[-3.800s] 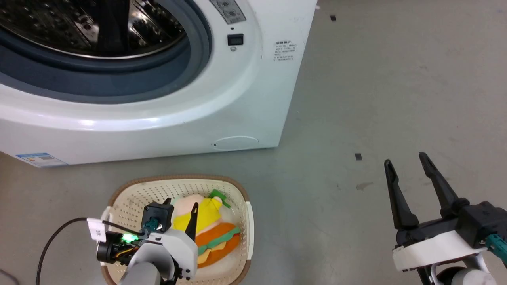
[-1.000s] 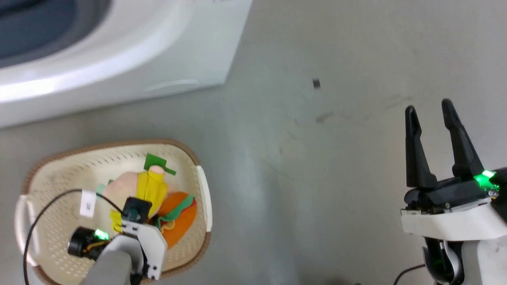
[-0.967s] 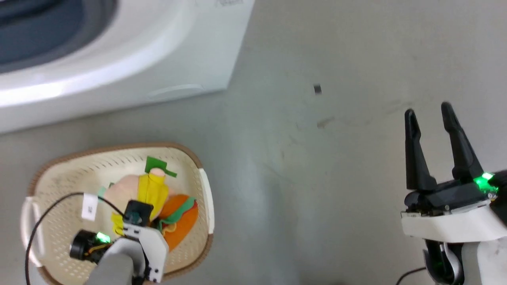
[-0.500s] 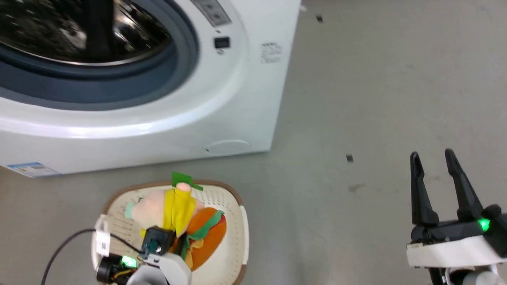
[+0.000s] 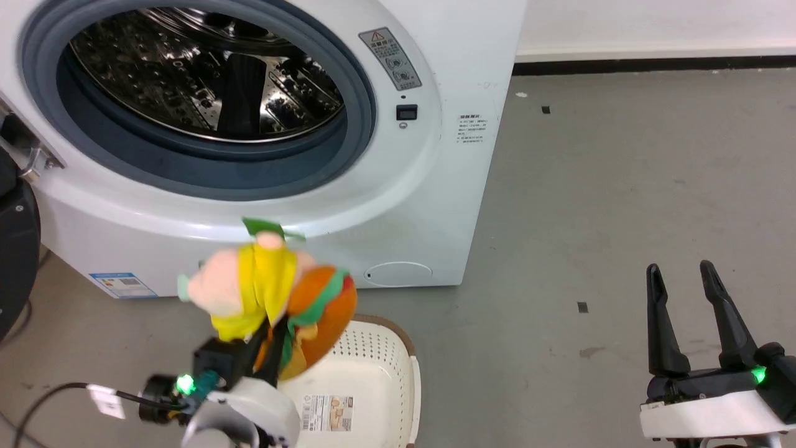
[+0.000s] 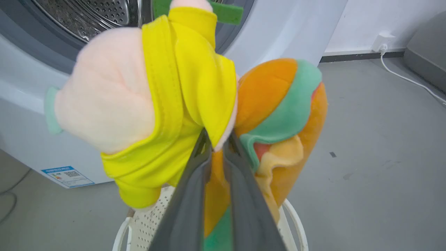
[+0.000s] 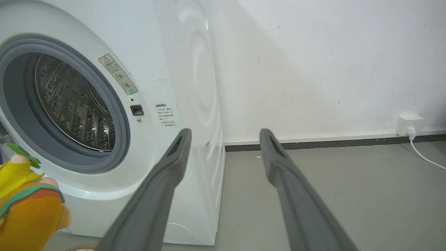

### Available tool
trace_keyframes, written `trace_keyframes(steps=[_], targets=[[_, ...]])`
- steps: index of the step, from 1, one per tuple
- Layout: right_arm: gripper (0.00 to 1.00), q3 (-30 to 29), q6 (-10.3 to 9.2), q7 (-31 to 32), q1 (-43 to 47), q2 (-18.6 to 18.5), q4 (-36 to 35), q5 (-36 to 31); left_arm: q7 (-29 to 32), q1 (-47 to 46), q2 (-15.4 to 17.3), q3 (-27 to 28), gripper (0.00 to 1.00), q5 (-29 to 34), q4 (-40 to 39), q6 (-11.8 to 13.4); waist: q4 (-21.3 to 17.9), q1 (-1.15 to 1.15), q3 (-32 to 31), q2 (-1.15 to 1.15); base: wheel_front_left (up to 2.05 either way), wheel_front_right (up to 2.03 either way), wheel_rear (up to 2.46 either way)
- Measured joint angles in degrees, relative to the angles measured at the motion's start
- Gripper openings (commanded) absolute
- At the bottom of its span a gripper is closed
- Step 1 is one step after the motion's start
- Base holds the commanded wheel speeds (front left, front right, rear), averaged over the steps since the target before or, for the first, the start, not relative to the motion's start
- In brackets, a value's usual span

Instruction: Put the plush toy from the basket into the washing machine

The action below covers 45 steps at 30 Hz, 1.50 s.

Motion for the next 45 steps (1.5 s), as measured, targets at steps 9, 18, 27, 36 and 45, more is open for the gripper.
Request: trace_keyframes(steps=[9,18,27,36,45], targets=[[1.0,0.56,0.0,0.0,-0.63,0.0,-0.74,0.63,0.62,-2.42,3.22,7.01,0.0,-3.53,-13.99,0.67,-1.46,0.01,4.22,0.0,0.0,0.0,0.0],[1.0,0.68,0.0,0.0,-4.1,0.0,-1.74,1.82,9.89,-16.03,9.37,12.83,0.0,-6.79,-19.31,1.35,-4.45,0.01,11.87,0.0,0.0,0.0,0.0],[1.0,1.21,0.0,0.0,-7.41,0.0,-2.13,3.7,22.6,-34.31,20.07,13.27,0.0,-4.61,-17.0,-0.68,-8.45,0.02,21.52,0.0,0.0,0.0,0.0],[1.0,1.94,0.0,0.0,-9.76,0.0,-2.66,7.02,33.62,-54.39,27.4,5.93,0.0,1.59,-7.03,-5.41,-12.48,0.03,30.02,0.0,0.0,0.0,0.0],[1.0,3.05,0.0,0.0,-11.63,0.01,-4.2,11.33,36.35,-68.09,28.82,2.26,0.0,3.2,5.64,-6.75,-15.45,0.03,36.2,0.0,0.0,0.0,0.0]])
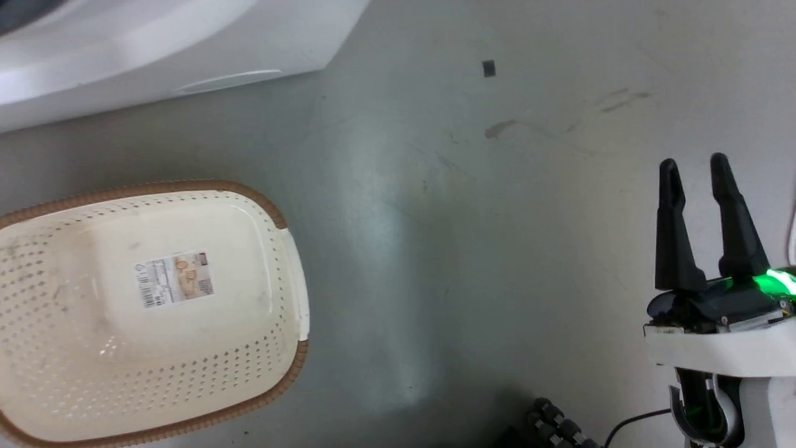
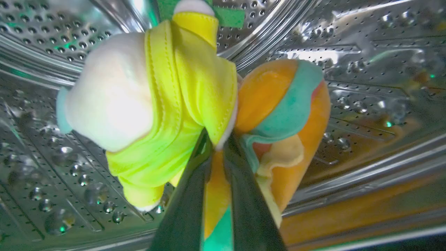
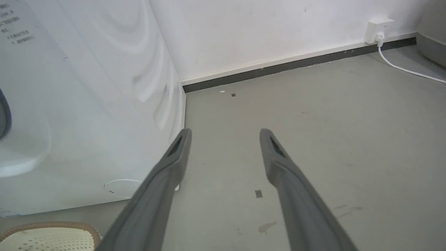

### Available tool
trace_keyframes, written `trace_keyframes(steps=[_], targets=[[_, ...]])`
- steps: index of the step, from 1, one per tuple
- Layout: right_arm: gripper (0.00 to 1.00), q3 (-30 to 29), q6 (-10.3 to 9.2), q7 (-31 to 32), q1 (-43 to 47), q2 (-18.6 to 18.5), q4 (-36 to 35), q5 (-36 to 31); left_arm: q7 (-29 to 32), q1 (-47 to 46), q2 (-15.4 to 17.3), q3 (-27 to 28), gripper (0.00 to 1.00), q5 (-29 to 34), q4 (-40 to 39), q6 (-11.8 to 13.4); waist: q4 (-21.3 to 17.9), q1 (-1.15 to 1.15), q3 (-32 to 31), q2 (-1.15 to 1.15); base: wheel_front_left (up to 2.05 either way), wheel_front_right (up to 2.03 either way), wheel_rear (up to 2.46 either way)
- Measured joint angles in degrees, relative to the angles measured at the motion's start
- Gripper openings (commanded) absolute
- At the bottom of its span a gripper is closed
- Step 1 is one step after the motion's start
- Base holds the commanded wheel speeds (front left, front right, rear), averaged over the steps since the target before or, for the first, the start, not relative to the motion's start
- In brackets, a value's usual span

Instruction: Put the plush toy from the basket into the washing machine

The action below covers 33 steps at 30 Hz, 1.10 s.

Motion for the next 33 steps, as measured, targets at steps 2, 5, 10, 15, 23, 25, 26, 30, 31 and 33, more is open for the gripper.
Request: trace_keyframes(steps=[2,5,10,15,23,25,26,30,31,33], targets=[[1.0,0.12,0.0,0.0,-0.02,0.0,-0.41,1.04,0.27,-1.27,0.07,0.29,0.0,-1.3,2.97,-0.01,-0.57,0.0,0.78,0.0,0.0,0.0,0.0],[1.0,0.11,0.0,0.0,-0.14,-0.01,-0.9,1.52,0.22,-2.55,0.04,-0.01,0.0,-2.55,5.99,-0.35,-1.14,0.0,1.58,0.0,0.0,0.0,0.0],[1.0,-0.15,0.0,0.0,-0.2,-0.01,-1.21,1.52,-2.1,-3.71,-0.12,-0.49,0.2,-3.96,9.18,-0.48,-1.07,-0.01,1.83,0.0,0.0,0.0,0.0],[1.0,-0.87,0.0,0.0,-0.42,0.0,-1.16,1.2,-4.86,-3.73,-1.09,-2.12,1.0,-4.7,12.23,-0.49,-0.23,0.0,1.03,0.0,0.0,0.0,0.0],[1.0,-2.47,0.0,0.0,-0.69,-0.01,-0.6,-1.72,-14.29,1.75,-4.69,-4.05,1.0,-6.69,16.91,-0.51,1.8,-0.01,-4.51,0.0,0.0,0.0,0.0],[1.0,-3.31,0.0,0.0,-0.46,0.0,-0.2,-3.19,-18.67,5.31,-6.58,-5.38,1.0,-8.01,17.6,-0.51,2.84,-0.01,-7.79,0.0,0.0,0.0,0.0],[1.0,-3.47,0.0,0.0,-0.35,-0.01,-0.1,-3.74,-19.98,6.55,-7.3,-5.83,1.0,-8.44,17.72,-0.51,3.23,-0.02,-8.98,0.0,0.0,0.0,0.0],[1.0,-3.9,0.0,0.0,1.08,-0.02,0.36,-6.05,-24.8,11.91,-10.13,-7.54,1.0,-10.34,17.61,-0.51,5.13,-0.02,-14.03,0.0,0.0,0.0,0.0],[1.0,-3.94,0.0,0.0,1.6,-0.02,0.49,-6.41,-25.87,13.3,-10.88,-7.58,1.0,-11.11,17.62,-0.52,5.66,-0.02,-15.31,0.0,0.0,0.0,0.0],[1.0,-3.91,0.0,0.0,2.59,-0.01,0.78,-7.21,-28.26,16.33,-12.11,-8.01,1.0,-12.1,17.12,-0.52,6.82,-0.02,-17.94,0.0,0.0,0.0,0.0]])
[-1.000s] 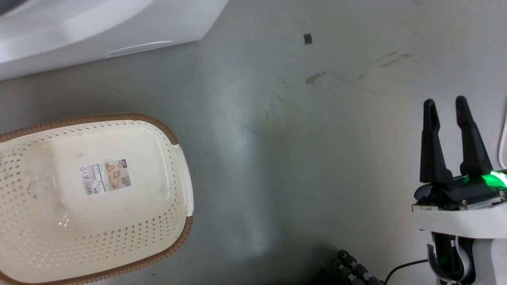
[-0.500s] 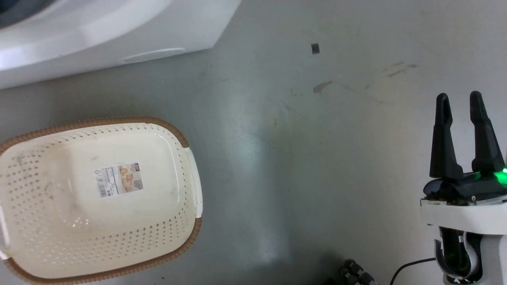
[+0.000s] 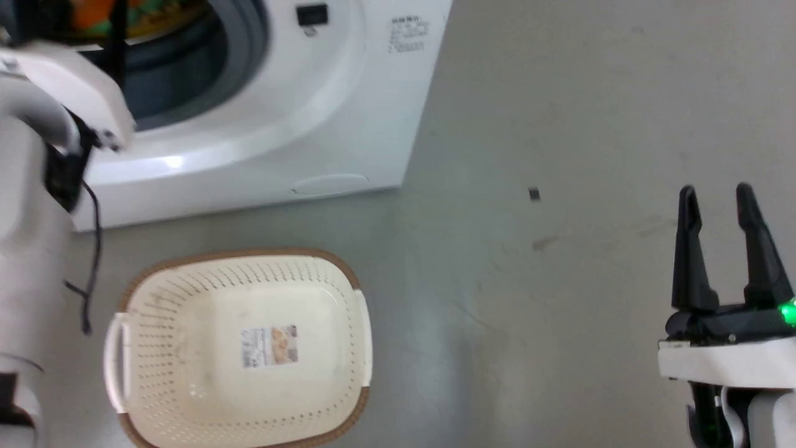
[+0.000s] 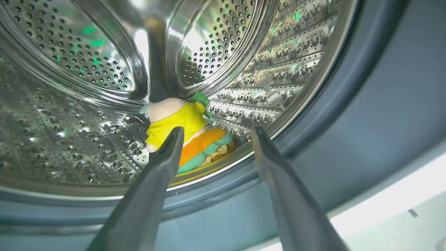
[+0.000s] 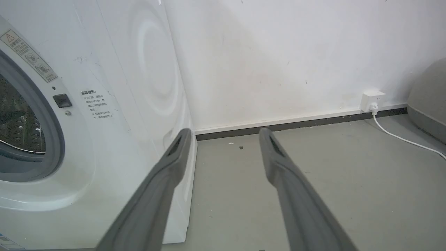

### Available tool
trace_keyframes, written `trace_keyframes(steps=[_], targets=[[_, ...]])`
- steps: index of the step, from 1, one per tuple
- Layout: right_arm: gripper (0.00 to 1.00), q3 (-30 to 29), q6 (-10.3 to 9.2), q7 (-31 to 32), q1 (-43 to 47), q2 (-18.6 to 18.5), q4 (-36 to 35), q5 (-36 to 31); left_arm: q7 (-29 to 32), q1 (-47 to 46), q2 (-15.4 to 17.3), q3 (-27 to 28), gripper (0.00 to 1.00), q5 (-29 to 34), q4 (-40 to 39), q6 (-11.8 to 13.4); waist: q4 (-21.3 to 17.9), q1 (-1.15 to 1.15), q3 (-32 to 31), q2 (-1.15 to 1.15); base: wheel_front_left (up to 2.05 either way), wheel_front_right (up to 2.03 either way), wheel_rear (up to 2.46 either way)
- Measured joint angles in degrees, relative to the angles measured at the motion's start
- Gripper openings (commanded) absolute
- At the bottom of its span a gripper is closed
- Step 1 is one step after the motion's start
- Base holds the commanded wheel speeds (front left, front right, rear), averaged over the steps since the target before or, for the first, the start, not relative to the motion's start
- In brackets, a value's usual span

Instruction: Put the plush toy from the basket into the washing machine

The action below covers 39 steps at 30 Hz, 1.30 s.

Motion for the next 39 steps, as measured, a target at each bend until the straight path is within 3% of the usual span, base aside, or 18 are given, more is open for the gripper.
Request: trace_keyframes(steps=[7,19,22,29,39], targets=[[1.0,1.18,0.0,0.0,3.69,0.0,1.79,-2.98,-6.6,12.76,-4.09,1.83,1.0,-4.65,-6.38,0.33,4.19,-0.01,-8.9,0.0,0.0,0.0,0.0],[1.0,2.41,0.0,0.0,7.79,0.01,3.31,-3.66,-8.11,43.01,-5.52,8.69,1.0,-6.35,-34.1,10.8,9.04,-0.01,-20.69,0.0,0.0,0.0,0.0],[1.0,2.19,0.0,0.0,8.78,0.01,3.42,-3.66,-8.14,49.57,-7.05,10.04,1.0,-7.25,-40.16,12.41,9.73,-0.02,-22.45,0.0,0.0,0.0,0.0],[1.0,2.27,0.0,0.0,12.47,0.0,4.46,-3.13,-8.16,59.32,-8.91,8.21,1.0,-5.58,-43.36,14.91,11.47,-0.01,-25.28,0.0,0.0,0.0,0.0],[1.0,2.3,0.0,0.0,14.09,0.0,5.5,-2.91,-8.16,64.62,-12.66,7.43,1.0,-2.35,-41.31,14.5,11.67,-0.01,-26.46,0.0,0.0,0.0,0.0]])
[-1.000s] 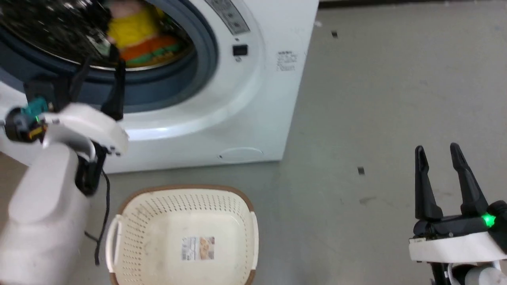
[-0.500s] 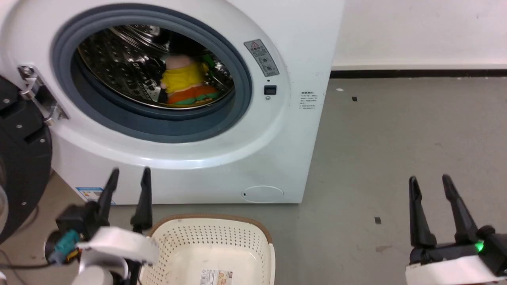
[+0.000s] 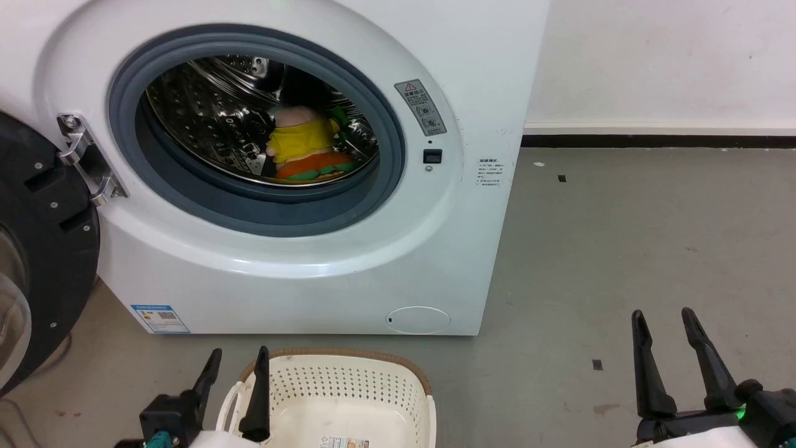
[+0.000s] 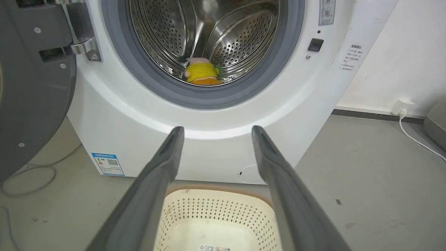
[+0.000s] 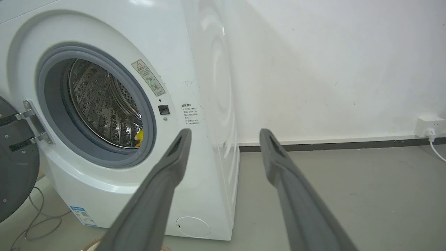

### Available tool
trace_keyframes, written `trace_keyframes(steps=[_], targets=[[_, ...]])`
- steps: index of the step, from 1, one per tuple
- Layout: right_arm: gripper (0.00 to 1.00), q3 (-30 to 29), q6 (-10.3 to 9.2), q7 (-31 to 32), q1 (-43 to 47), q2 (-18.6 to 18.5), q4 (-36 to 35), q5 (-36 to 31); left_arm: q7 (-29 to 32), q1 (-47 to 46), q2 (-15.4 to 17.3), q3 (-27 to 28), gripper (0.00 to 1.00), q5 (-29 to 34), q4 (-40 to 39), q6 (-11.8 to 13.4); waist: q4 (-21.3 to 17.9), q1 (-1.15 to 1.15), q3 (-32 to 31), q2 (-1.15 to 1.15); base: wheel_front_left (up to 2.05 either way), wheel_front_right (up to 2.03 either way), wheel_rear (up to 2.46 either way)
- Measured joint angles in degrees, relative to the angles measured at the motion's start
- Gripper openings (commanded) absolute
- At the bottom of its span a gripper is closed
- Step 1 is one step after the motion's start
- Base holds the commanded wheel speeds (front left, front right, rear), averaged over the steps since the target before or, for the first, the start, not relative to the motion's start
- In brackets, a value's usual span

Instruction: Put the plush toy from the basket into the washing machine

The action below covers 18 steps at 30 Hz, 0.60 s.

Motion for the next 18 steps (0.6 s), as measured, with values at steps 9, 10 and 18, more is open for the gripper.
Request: trace_keyframes(steps=[9,10,18], targets=[[0.0,0.04,-0.01,0.11,0.19,0.0,0.0,-0.03,0.38,0.49,-0.65,0.49,0.0,1.1,0.2,-0.36,0.02,0.01,-0.11,0.0,0.0,0.0,0.0],[0.0,0.07,-0.01,0.3,0.19,0.0,0.0,-0.04,0.58,0.49,-0.73,0.6,0.0,1.13,0.15,-0.36,0.01,0.0,-0.12,0.0,0.0,0.0,0.0],[0.0,0.1,-0.01,1.32,0.14,0.0,0.01,-0.64,1.4,0.48,-1.43,1.37,0.0,2.59,-0.43,-0.86,-0.07,0.01,-0.21,0.0,0.0,0.0,0.0]])
